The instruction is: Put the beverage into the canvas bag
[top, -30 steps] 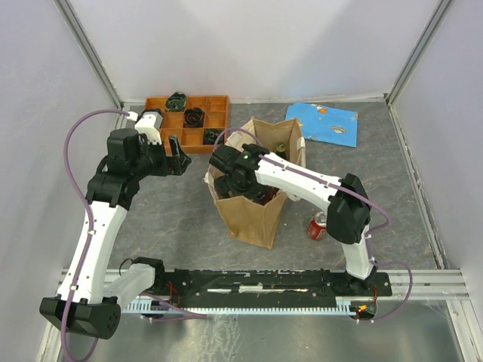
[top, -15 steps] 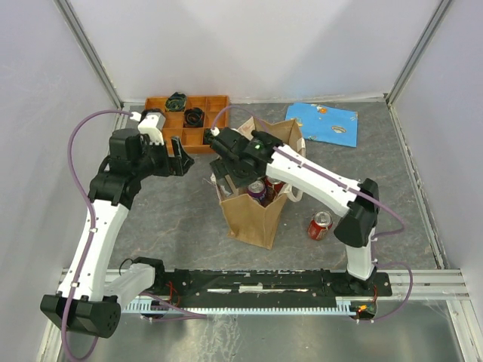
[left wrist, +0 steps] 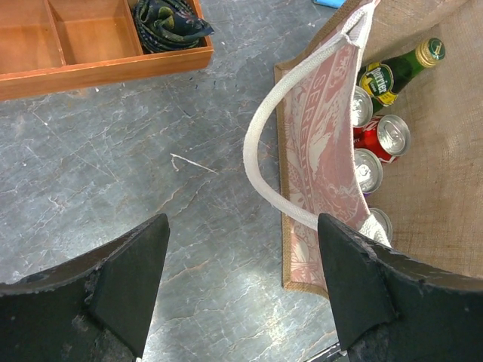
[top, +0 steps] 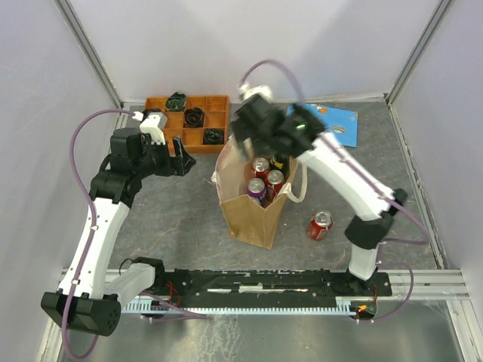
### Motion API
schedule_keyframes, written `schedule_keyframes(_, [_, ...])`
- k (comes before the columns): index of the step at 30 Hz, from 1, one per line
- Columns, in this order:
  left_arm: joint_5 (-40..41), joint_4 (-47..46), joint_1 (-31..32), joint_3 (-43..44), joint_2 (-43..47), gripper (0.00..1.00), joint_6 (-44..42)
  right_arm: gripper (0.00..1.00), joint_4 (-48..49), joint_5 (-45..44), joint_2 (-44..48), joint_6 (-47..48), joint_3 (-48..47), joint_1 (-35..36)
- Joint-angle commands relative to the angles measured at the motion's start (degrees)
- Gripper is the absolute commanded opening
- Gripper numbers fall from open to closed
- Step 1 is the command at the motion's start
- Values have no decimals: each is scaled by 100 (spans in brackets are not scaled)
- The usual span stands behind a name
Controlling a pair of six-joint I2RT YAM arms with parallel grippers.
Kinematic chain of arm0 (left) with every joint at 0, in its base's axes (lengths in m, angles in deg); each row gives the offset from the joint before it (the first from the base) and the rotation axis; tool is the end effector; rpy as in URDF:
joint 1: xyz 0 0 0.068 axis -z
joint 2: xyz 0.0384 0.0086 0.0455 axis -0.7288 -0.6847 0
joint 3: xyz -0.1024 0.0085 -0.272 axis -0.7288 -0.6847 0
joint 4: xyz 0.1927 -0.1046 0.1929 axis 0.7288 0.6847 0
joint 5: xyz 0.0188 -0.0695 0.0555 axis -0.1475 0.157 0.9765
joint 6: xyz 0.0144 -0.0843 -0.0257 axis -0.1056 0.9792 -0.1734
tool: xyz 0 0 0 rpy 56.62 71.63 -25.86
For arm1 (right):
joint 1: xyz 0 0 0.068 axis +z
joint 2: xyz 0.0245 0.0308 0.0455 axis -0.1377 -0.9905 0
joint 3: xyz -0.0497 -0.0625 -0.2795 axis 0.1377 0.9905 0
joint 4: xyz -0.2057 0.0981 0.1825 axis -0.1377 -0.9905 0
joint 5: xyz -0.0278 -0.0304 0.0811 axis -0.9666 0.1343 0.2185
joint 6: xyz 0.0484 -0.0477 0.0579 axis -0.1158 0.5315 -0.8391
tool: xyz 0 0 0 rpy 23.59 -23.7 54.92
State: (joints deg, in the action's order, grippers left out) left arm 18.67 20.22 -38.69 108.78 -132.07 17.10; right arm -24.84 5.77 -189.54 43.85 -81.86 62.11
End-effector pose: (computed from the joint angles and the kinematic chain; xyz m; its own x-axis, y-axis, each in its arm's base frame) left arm 0.2590 -0.0613 0.3700 -0.5664 -0.0709 -0.8211 0.3071 0.9064 -0.2901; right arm 0.2786 0.3290 0.4140 -0.7003 -0.2555 -0.6666 -0.3060 0.9511 -0.0430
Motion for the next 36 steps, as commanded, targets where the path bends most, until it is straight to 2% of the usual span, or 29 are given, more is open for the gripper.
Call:
schedule_keyframes(1, [-221, -312, -20, 32, -36, 85, -133, 99, -1154, -935, 1092, -205, -389, -1115])
schedule_keyframes(4, [-247, -332, -10, 87, -94, 85, -152, 99, -1252, -622, 1794, -331, 1069, -1893])
schedule_keyframes(8, [-274, -287, -11, 145, -106, 86, -250, 99, -795, 351, 2774, -637, 3025, -2599])
schedule_keyframes(14, [-339, -224, -18, 137, -113, 85, -251, 99, -192, 1214, 3497, -1100, 4800, -2684])
schedule_keyframes(20, [-440, -233, -8, 212, -204, 85, -297, 99, 463, 1749, 3427, -1157, 6164, -2686])
schedule_keyframes(25, [-450, -227, -4, 230, -204, 85, -345, 98, 929, 1886, 3329, -1222, 6842, -2685])
schedule_keyframes(31, [-457, -189, -6, 183, -168, 85, -354, 94, 1120, 1945, 3220, -1220, 7048, -2685])
schedule_keyframes(35, [-459, -192, -7, 180, -176, 85, -351, 86, 1160, 1916, 3094, -1186, 7088, -2682])
schedule_keyframes(36, [-459, -198, -2, 184, -183, 85, -358, 81, 1181, 1948, 3036, -1174, 7108, -2685])
